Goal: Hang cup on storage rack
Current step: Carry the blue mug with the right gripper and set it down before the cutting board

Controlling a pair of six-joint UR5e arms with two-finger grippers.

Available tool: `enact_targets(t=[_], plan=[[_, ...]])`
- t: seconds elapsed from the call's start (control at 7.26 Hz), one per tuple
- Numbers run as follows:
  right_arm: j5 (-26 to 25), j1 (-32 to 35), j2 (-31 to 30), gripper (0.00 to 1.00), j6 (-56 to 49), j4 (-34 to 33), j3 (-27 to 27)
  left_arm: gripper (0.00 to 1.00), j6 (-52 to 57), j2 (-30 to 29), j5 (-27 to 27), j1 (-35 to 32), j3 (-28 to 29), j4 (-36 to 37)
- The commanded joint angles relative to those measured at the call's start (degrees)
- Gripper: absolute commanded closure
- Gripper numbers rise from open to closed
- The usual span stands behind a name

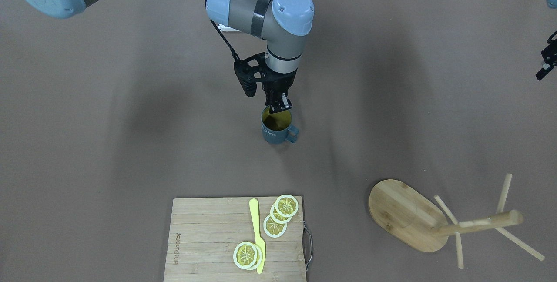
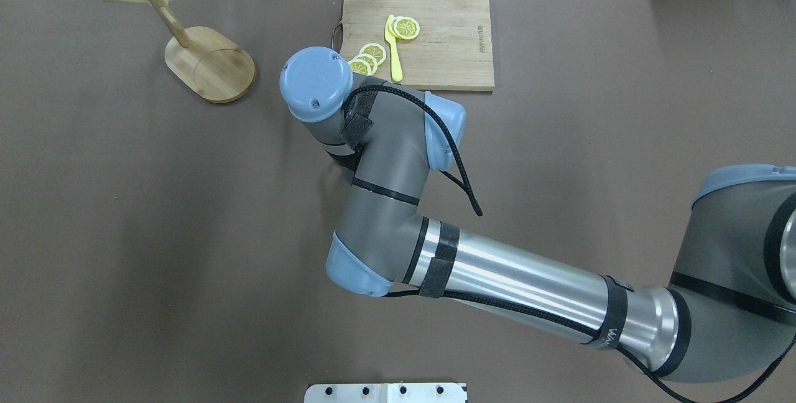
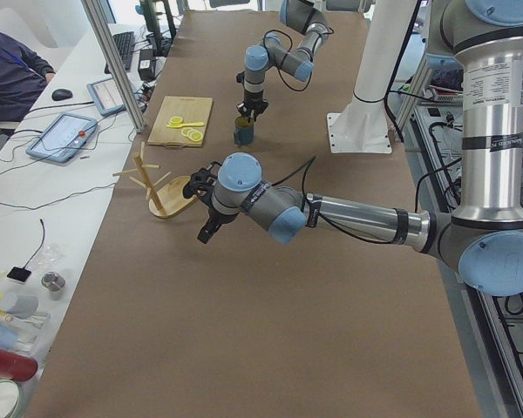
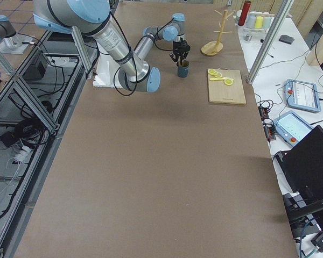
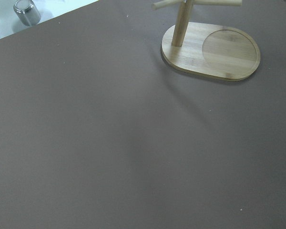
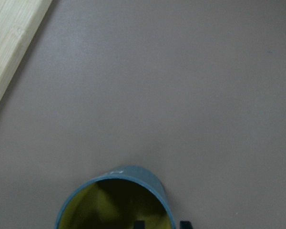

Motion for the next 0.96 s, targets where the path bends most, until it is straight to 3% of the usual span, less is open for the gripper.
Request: enact_targets(t=[0.0, 0.14, 0.41, 0.83], plan=[[0.38, 2.91, 0.11, 0.0, -4.58, -0.27, 1.38, 0.0, -0.26, 0.03, -0.12, 0.0, -0.12, -0.18], [0.64, 4.14, -0.06, 0.0, -6.34, -0.27, 2.26, 0.01, -3.57, -0.4, -0.12, 0.09, -0.73, -1.06], [2.56, 8.7, -4.69, 0.0, -15.18, -0.97, 10.75, 0.01, -5.8, -1.19, -0.12, 2.27, -0.38, -10.78], [8.26, 18.35, -24.42, 0.0, -40.27, -1.07, 27.62, 0.0, -6.67, -2.42, 0.06, 6.4, -0.29, -17.48]])
